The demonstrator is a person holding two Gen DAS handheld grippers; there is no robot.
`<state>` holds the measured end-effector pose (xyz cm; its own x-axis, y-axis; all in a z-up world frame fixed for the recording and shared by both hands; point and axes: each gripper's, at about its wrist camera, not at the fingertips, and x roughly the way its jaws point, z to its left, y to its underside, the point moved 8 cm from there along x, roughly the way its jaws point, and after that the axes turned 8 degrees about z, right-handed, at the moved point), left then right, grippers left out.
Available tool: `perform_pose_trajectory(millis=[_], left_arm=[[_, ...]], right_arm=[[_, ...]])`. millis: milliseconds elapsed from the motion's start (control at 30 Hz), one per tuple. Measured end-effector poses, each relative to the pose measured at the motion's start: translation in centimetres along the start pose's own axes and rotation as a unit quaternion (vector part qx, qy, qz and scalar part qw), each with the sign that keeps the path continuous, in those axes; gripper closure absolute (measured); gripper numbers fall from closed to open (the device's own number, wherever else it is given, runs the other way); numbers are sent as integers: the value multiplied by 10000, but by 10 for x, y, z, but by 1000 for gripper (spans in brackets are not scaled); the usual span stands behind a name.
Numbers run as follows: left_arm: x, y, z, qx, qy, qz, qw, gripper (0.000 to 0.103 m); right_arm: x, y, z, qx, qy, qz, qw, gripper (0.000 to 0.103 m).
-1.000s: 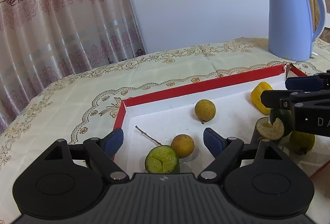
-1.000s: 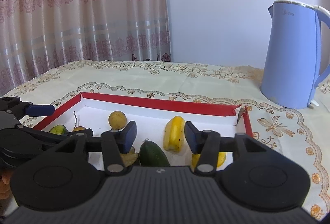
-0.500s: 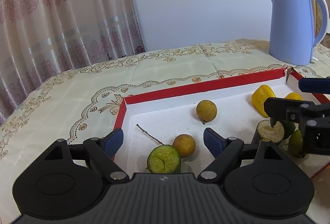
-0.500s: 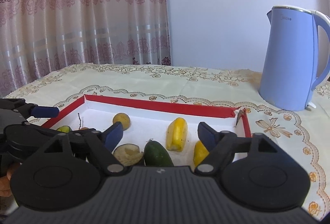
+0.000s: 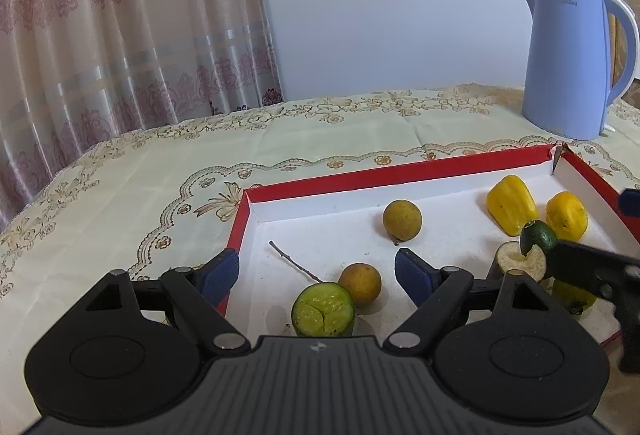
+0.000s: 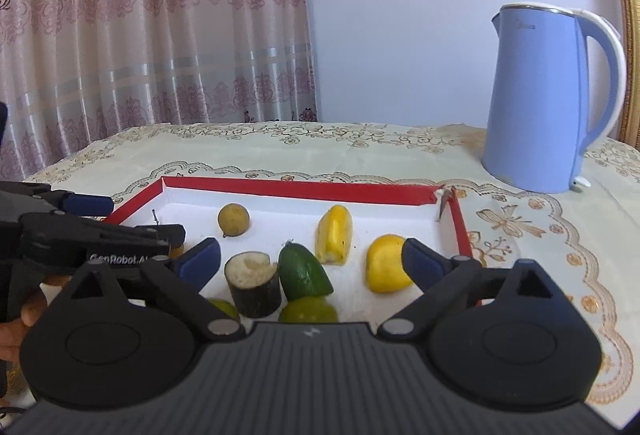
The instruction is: Organize fruits
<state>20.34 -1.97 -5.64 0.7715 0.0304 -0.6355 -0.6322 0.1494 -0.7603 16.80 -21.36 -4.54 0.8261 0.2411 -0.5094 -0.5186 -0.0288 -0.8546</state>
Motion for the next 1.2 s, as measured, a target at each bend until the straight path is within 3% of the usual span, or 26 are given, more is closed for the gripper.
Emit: perform_pose_trajectory(millis=[100, 400, 700, 1200], left_arm=[[0, 1, 2, -52, 3, 36, 10000, 11], [-16, 14, 4, -38, -71, 62, 9999, 8], [-30, 34, 13, -103, -9, 115, 9999, 5], [-47, 49, 20, -237, 106, 45, 9997, 3]], right_arm=[[-10, 3, 2, 35, 3, -52, 10000, 0], [-44, 24, 5, 288, 18, -166, 9994, 0], [-62, 38, 21, -26, 89, -240, 9997, 0], [-60, 58, 41, -448, 216, 358, 9981, 0]])
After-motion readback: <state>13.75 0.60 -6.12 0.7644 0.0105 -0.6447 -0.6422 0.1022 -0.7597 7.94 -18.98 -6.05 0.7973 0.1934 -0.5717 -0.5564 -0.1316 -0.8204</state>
